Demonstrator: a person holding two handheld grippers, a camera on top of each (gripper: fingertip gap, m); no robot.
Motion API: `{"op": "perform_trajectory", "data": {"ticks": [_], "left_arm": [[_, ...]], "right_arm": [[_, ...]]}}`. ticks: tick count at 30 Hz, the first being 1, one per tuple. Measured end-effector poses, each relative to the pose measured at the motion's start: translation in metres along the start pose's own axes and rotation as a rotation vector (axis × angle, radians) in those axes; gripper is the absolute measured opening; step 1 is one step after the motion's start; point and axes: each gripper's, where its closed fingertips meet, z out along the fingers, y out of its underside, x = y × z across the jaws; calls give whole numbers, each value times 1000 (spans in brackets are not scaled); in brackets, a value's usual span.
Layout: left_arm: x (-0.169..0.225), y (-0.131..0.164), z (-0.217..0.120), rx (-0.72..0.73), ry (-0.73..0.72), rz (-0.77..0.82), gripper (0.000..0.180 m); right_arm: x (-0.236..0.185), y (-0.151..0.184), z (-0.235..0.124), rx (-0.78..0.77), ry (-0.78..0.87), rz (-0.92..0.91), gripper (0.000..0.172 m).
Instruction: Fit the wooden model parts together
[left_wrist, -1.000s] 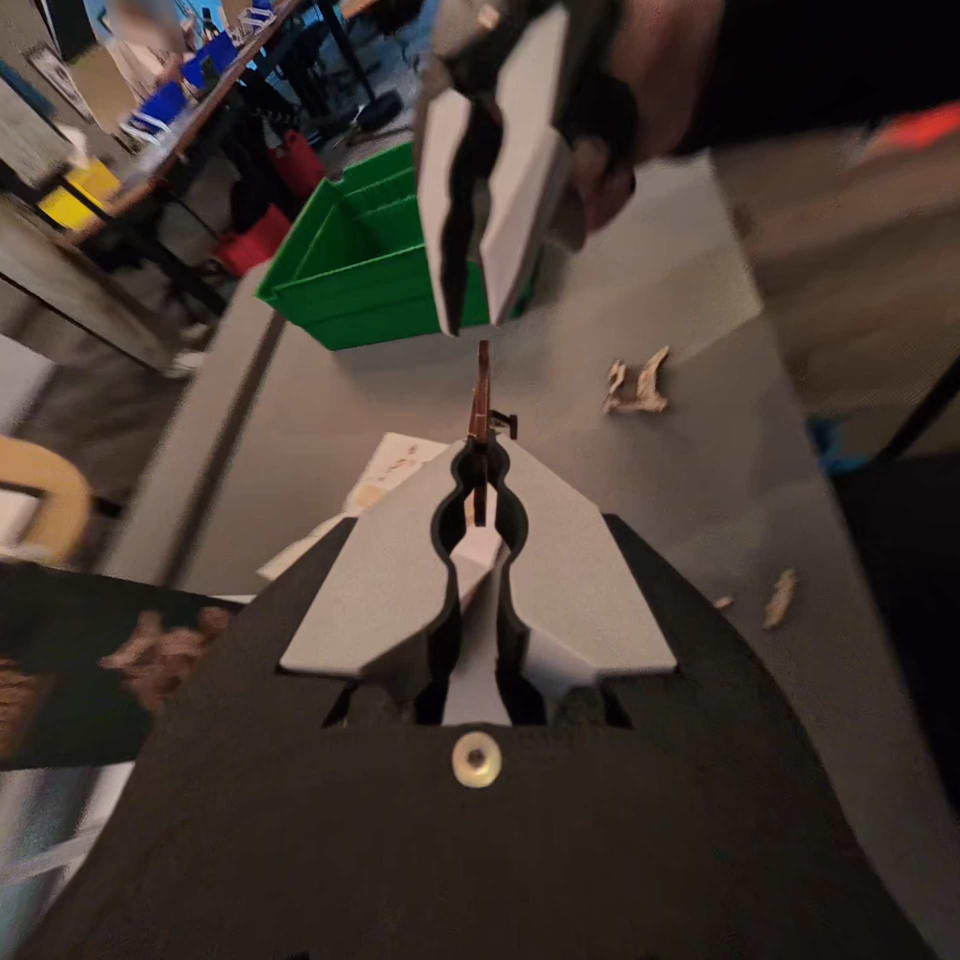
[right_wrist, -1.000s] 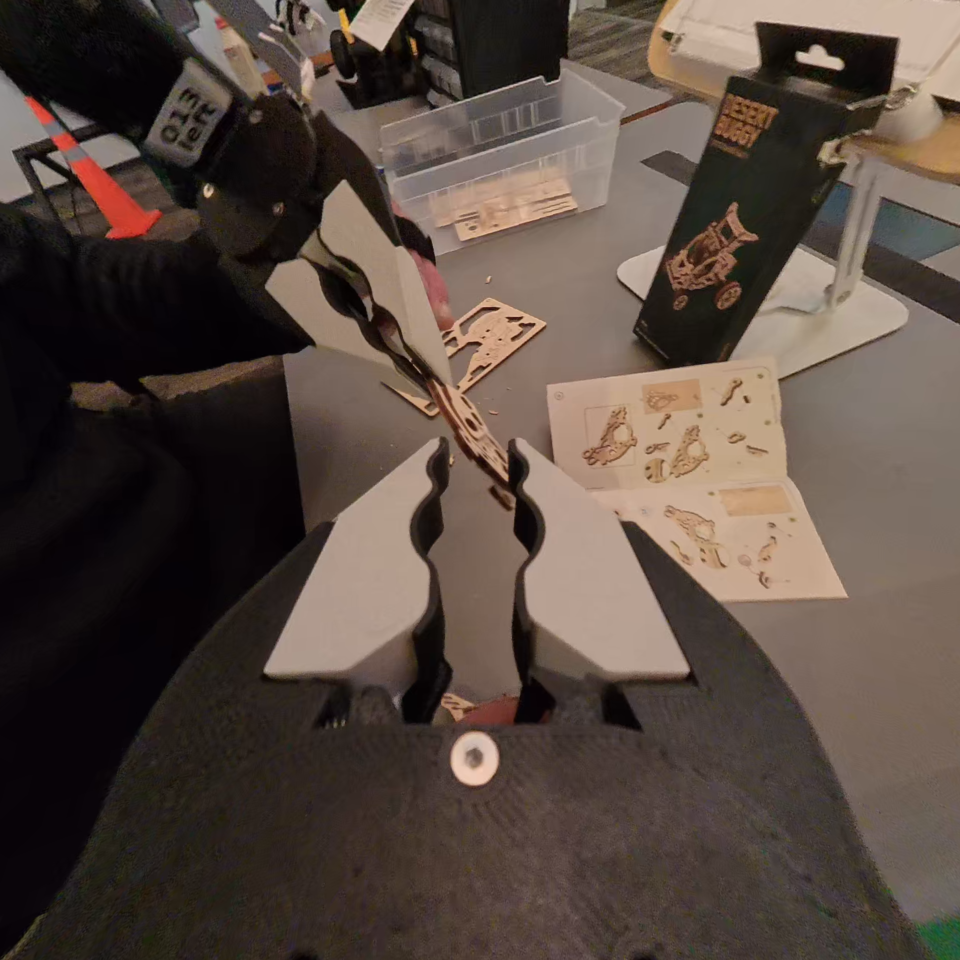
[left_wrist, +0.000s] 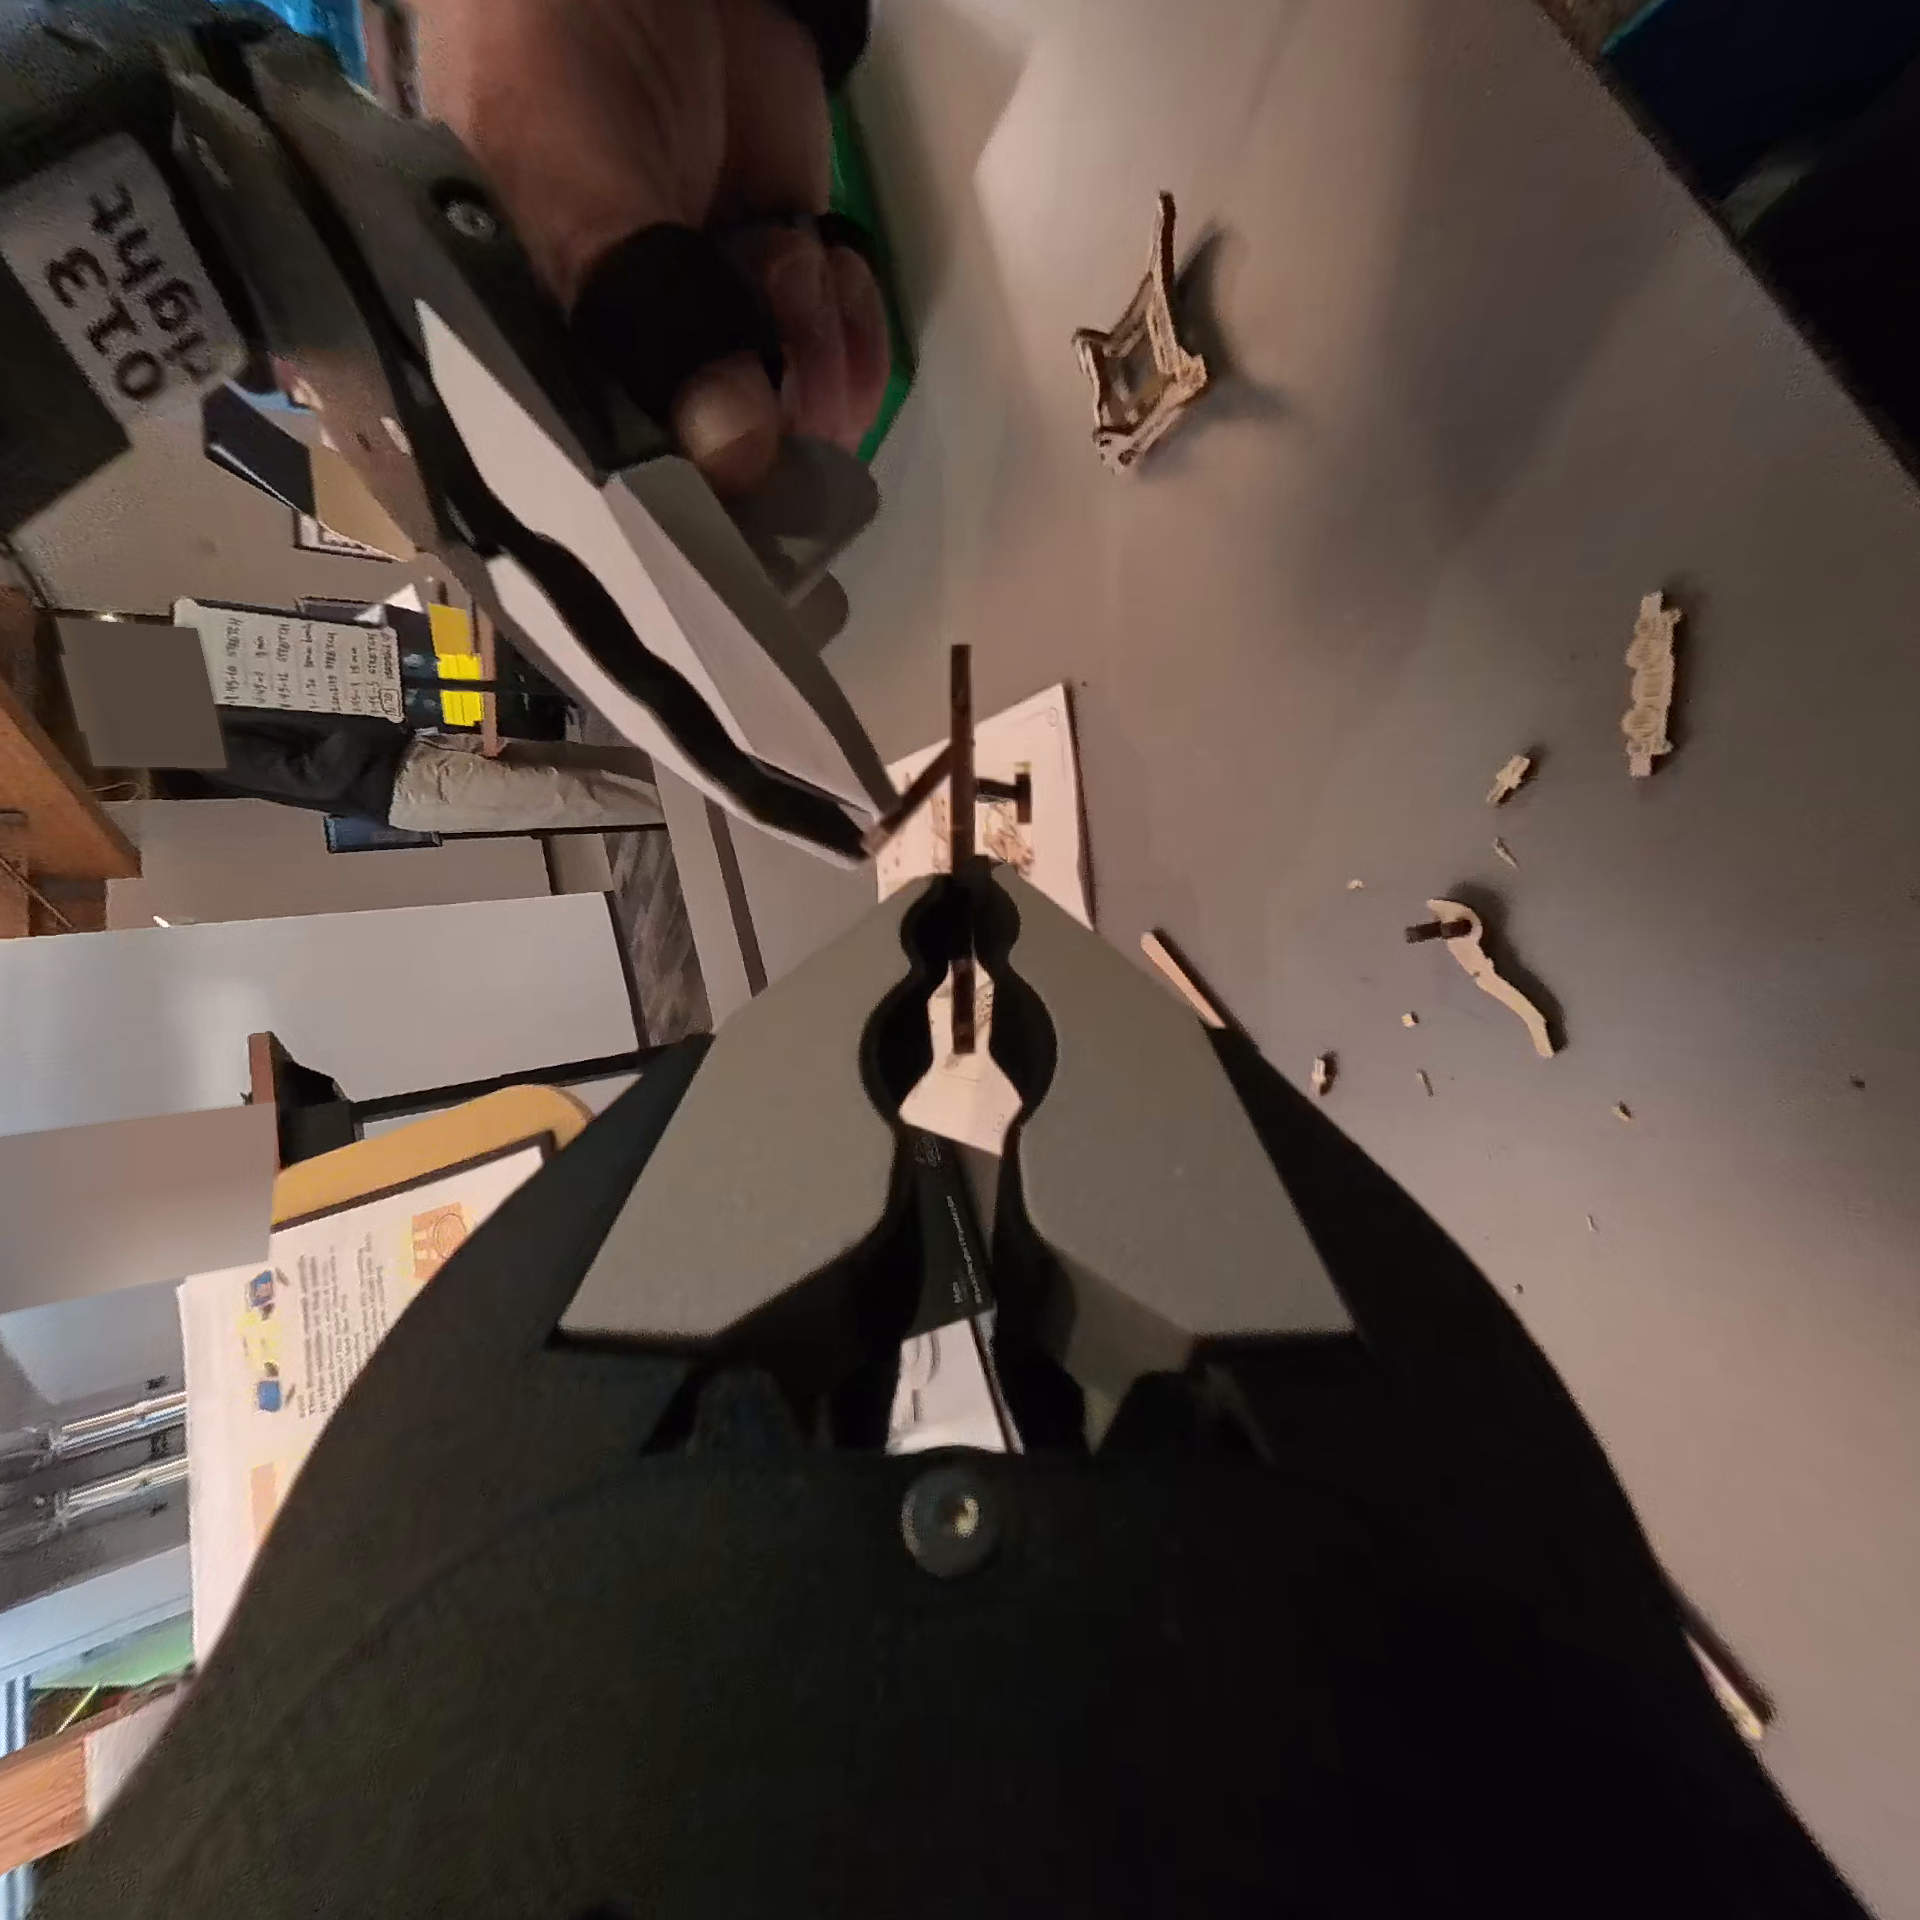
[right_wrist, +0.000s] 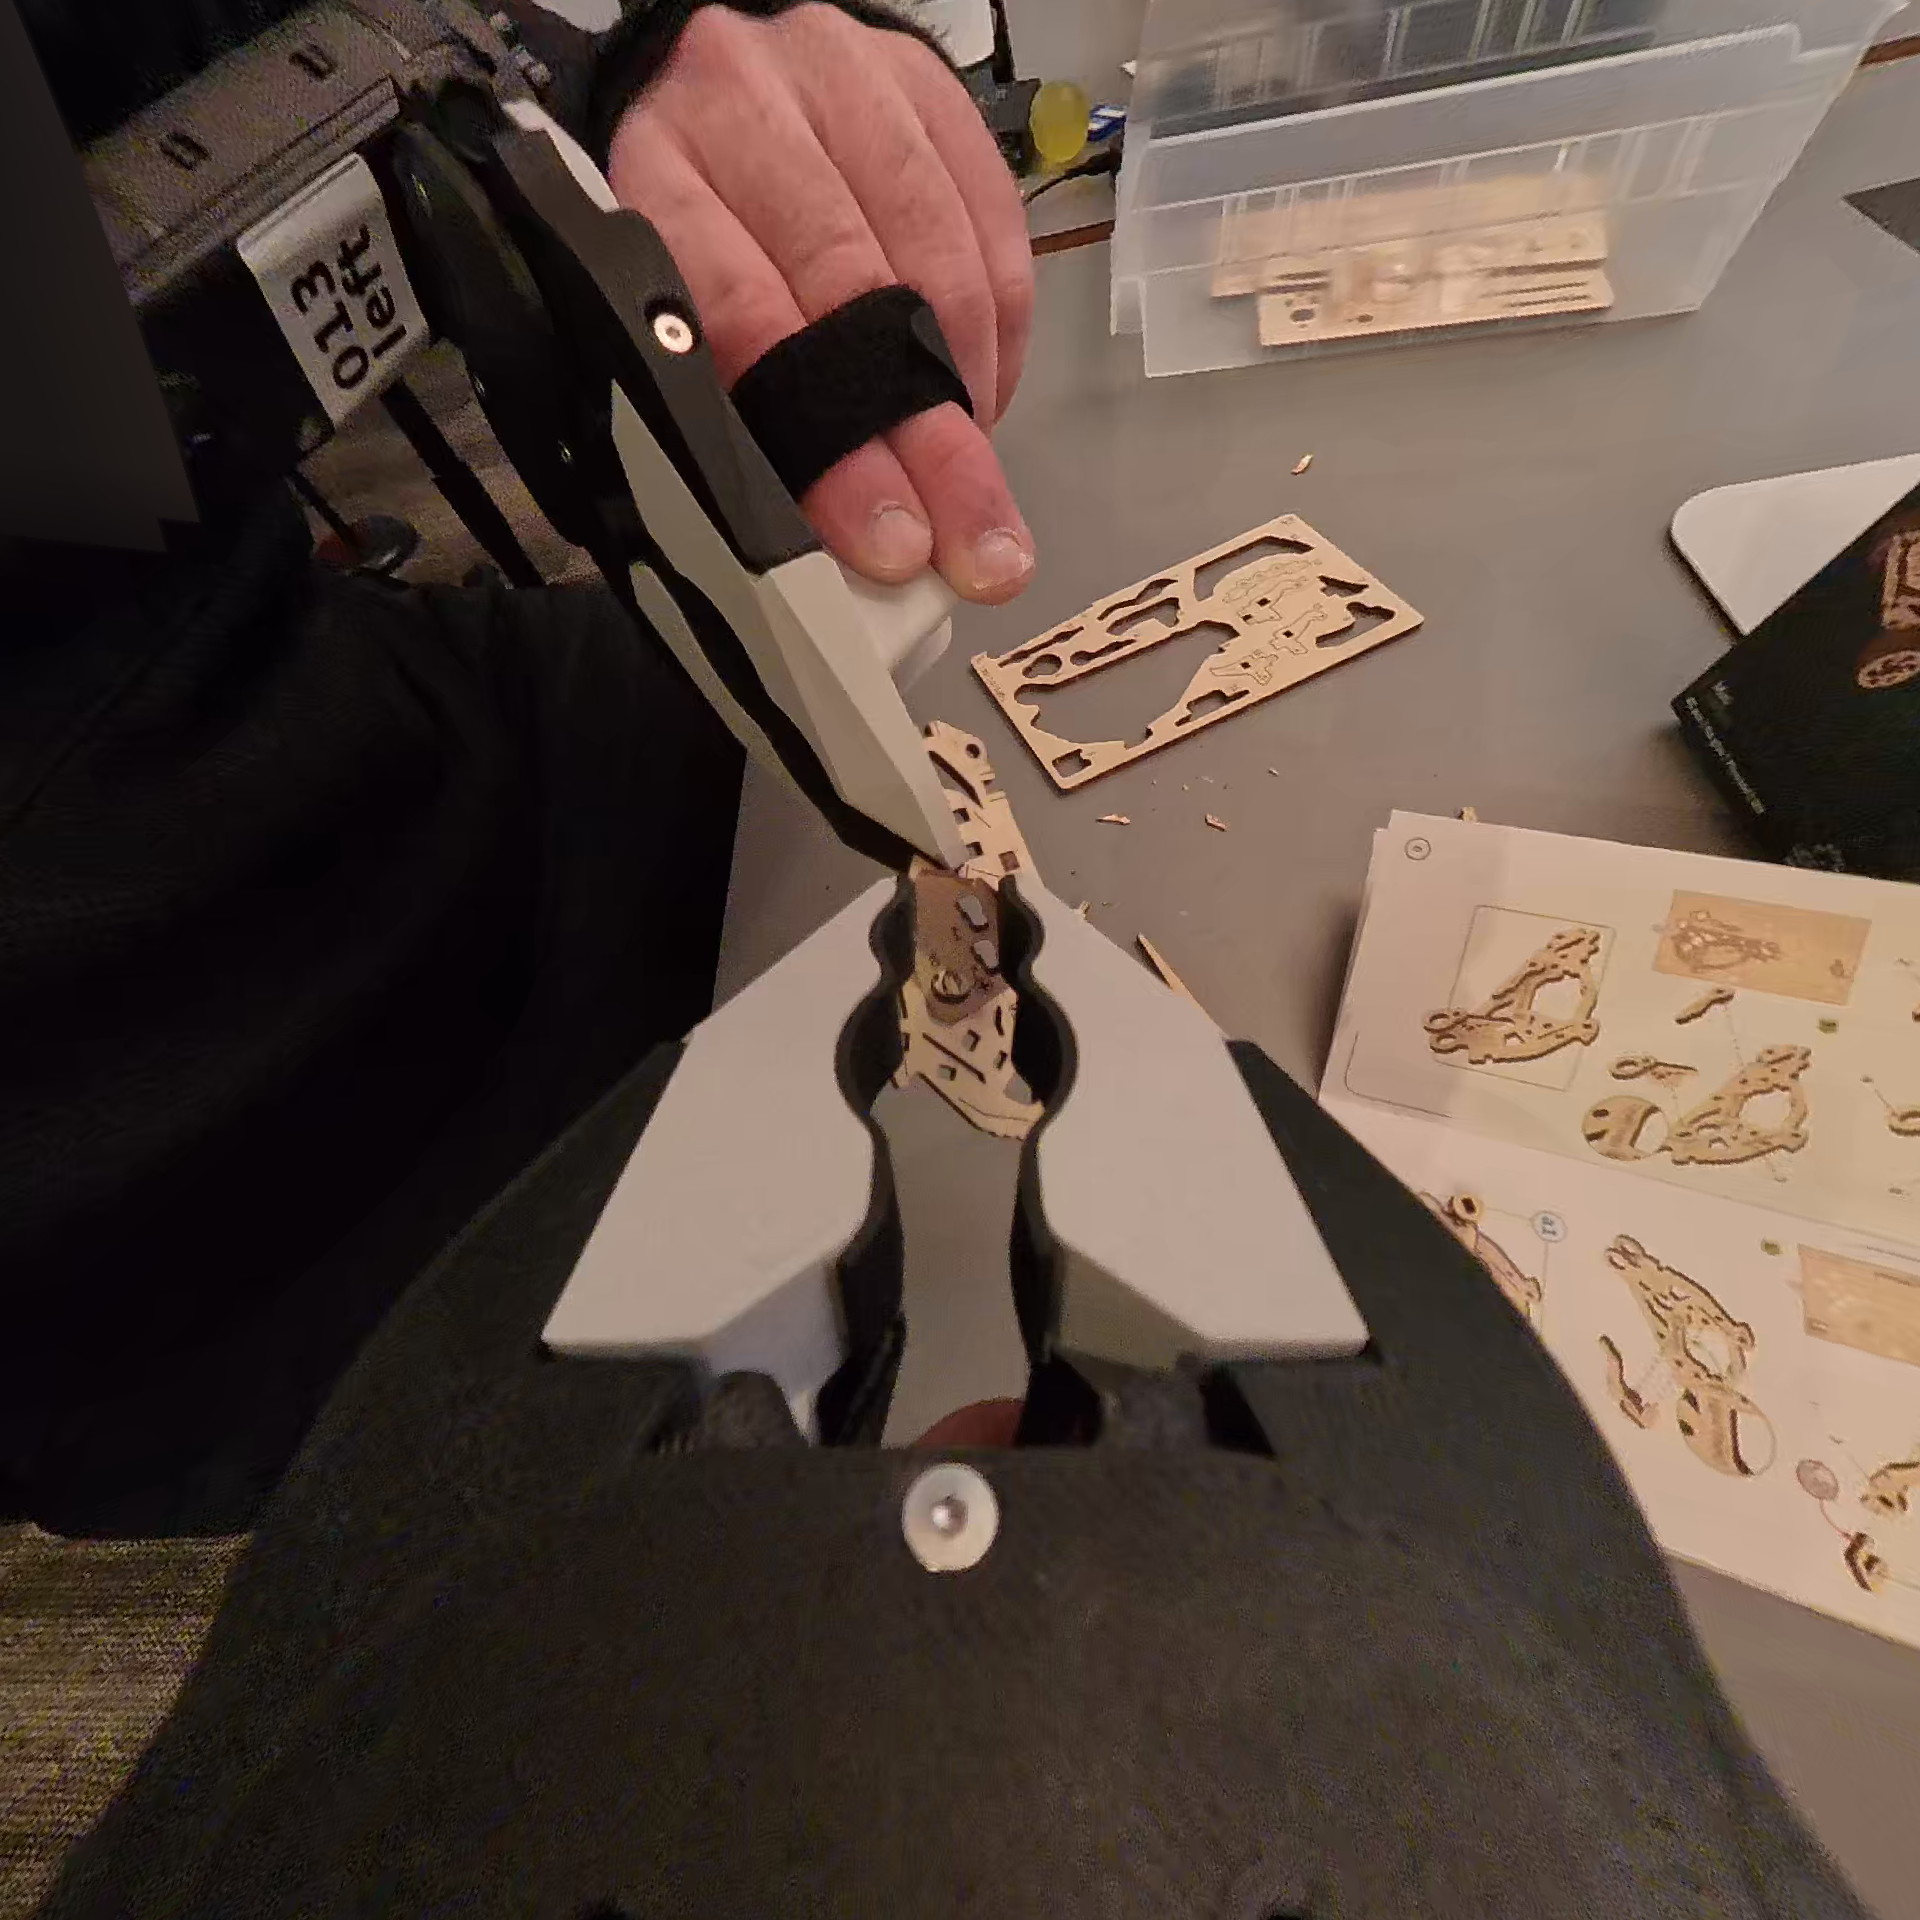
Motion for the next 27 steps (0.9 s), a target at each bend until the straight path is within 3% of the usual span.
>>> {"op": "perform_trajectory", "data": {"ticks": [10, 11, 18, 22, 27], "left_arm": [[23, 16, 9, -26, -4, 58, 1], [24, 17, 9, -28, -3, 45, 2], [29, 35, 12, -78, 4, -70, 1], [34, 46, 8, -108, 4, -163, 1], [30, 61, -9, -134, -34, -280, 2]], "right_arm": [[10, -4, -25, 94, 79, 64, 9], [9, 1, -25, 79, 81, 71, 0], [14, 80, -20, -180, 169, 178, 1], [14, 82, -42, -149, 263, 214, 7], [-23, 93, -61, -112, 279, 283, 9]]}}
